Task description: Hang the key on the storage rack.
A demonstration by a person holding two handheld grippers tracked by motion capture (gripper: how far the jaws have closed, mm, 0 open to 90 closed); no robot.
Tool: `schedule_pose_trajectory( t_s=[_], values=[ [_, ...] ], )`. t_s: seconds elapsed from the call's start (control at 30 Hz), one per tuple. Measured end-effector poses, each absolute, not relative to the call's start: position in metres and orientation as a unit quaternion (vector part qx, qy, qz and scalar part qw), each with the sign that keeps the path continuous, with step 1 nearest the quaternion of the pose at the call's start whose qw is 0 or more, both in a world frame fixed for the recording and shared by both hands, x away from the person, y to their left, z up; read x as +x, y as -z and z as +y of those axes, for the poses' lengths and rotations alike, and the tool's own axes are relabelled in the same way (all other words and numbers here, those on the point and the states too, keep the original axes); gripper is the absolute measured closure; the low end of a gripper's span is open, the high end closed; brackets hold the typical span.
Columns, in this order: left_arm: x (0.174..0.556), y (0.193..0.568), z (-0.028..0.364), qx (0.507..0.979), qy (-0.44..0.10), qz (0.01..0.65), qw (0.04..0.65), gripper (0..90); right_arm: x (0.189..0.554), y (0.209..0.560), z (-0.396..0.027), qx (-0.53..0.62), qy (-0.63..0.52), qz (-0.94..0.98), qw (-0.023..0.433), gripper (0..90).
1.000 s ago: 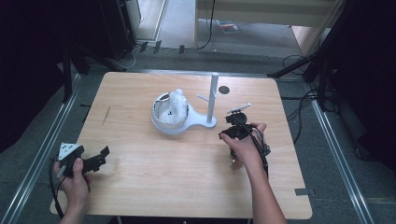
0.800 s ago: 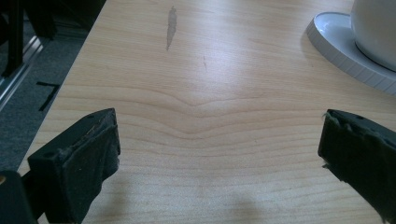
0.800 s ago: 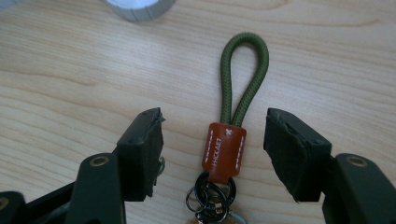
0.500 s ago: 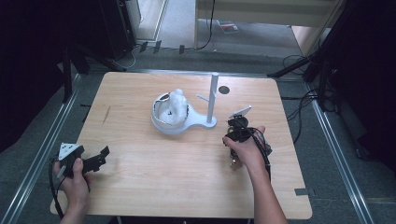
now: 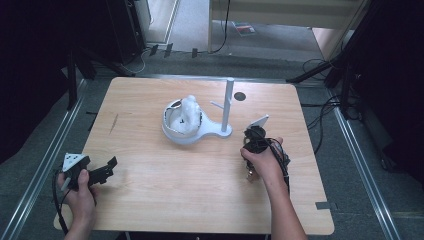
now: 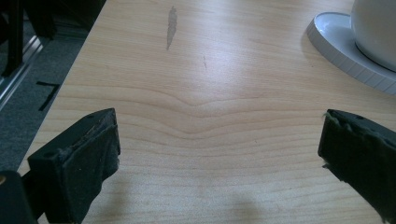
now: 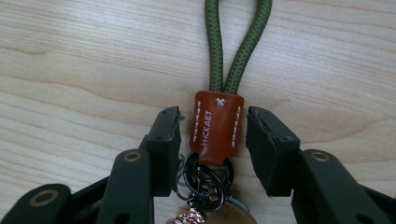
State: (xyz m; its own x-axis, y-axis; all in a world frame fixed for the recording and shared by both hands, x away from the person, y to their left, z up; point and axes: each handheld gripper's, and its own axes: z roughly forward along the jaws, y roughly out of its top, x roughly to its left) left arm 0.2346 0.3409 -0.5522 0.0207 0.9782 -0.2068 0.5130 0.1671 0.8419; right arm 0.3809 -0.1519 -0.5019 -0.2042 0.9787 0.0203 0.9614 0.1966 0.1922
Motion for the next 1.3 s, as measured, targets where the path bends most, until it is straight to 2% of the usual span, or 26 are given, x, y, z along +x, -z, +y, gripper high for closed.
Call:
schedule_pose_trajectory(
  t_s=[0.2,0.43,1.0,1.3],
  values=[
    [0.235,0.552,0.341,0.582,-0.281,0.641,0.415,0.0,0.382,0.504,-0.152,0.629,-0.077,0.772,0.042,60.3],
    [0.235,0.552,0.341,0.582,-0.280,0.641,0.415,0.0,0.381,0.505,-0.151,0.628,-0.069,0.773,0.051,66.8],
    [0.235,0.552,0.341,0.580,-0.279,0.643,0.416,0.0,0.369,0.504,-0.160,0.628,-0.127,0.765,0.069,68.4],
    [0.235,0.552,0.341,0.581,-0.280,0.642,0.415,0.0,0.357,0.485,-0.163,0.615,-0.197,0.756,0.110,68.4]
  ],
)
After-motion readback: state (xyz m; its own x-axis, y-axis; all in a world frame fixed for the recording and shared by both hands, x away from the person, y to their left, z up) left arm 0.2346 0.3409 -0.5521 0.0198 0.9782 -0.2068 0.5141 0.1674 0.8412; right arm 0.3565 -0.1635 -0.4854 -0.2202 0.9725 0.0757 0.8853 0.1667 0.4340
